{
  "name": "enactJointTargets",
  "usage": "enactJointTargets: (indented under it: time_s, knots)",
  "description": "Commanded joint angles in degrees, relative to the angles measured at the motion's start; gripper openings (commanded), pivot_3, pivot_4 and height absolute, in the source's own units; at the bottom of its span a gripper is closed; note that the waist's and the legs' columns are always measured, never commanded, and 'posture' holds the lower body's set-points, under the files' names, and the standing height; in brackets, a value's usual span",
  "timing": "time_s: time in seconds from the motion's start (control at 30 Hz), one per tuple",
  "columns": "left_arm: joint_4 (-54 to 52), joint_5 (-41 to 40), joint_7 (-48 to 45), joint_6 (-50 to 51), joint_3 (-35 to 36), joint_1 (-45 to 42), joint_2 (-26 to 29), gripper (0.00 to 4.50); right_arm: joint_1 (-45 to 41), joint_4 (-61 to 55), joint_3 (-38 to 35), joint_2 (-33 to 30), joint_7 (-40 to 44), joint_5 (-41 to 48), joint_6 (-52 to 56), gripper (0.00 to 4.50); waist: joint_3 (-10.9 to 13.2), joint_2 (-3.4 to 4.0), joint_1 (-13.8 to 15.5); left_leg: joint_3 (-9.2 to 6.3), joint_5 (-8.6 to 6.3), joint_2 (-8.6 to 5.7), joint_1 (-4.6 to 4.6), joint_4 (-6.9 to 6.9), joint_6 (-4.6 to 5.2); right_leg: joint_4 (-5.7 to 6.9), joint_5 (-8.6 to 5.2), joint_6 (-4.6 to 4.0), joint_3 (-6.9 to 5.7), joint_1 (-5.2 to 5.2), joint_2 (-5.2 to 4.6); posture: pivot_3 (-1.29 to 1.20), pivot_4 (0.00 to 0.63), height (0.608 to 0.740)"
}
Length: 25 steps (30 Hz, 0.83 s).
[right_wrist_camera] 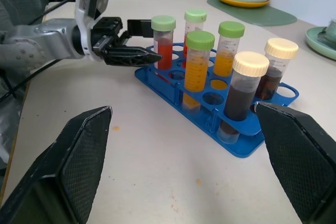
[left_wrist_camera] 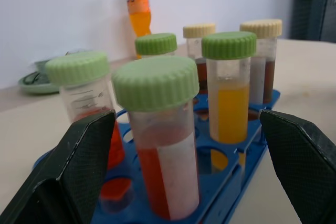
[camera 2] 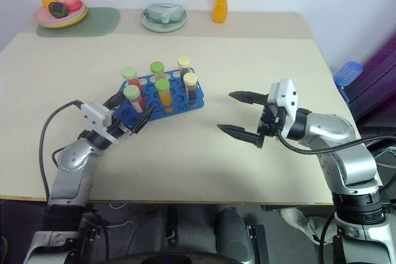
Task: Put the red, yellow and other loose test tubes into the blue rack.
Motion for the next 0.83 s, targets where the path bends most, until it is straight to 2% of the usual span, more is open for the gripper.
enactJointTargets:
  time_s: [0.03,0.17,0.47,0.57,0.83]
  knots:
    - [-5.36,-1.16,0.20,2.50,2.45,2.39,2.37,4.44,2.07,0.79,-2.39,-0.20,0.67,0.04,-2.37,4.50,0.00,0.00,0.03,0.00,0.00,0.00,0.00,-0.01,0.00,0.00,0.00,0.00,0.00,0.00,0.00,0.00,0.150,0.740]
    - [-6.68,-1.54,0.57,2.90,5.83,6.01,4.73,4.44,5.12,1.38,-4.52,0.39,-0.98,-0.14,-3.99,4.50,0.00,0.00,-0.03,0.01,0.00,0.00,0.00,-0.01,0.00,0.00,0.00,0.00,0.01,-0.01,-0.01,0.00,0.150,0.740]
    - [-5.83,-9.48,-5.41,4.99,14.44,12.39,9.54,4.44,15.06,4.34,-11.41,0.12,-2.51,-0.86,-6.73,4.50,-0.01,0.01,-0.02,0.01,-0.05,0.01,0.01,-0.01,0.08,-0.01,0.00,-0.01,0.00,0.01,-0.01,0.00,0.150,0.740]
    - [-5.47,-11.44,-6.42,7.39,15.22,12.39,10.31,4.44,17.52,5.97,-13.35,0.63,-3.95,-1.11,-6.68,4.50,-0.02,0.03,0.03,0.01,-0.17,0.01,0.02,-0.02,0.28,-0.01,0.00,-0.01,-0.01,0.03,0.00,0.00,0.150,0.740]
    - [-5.40,-10.41,-5.98,9.41,13.50,10.61,9.56,4.44,20.06,9.36,-16.17,2.26,-5.35,-0.97,-9.73,4.50,-0.05,0.08,-0.10,0.03,-0.16,0.01,0.05,-0.01,0.27,-0.01,0.00,0.00,0.01,0.04,0.01,0.00,0.150,0.740]
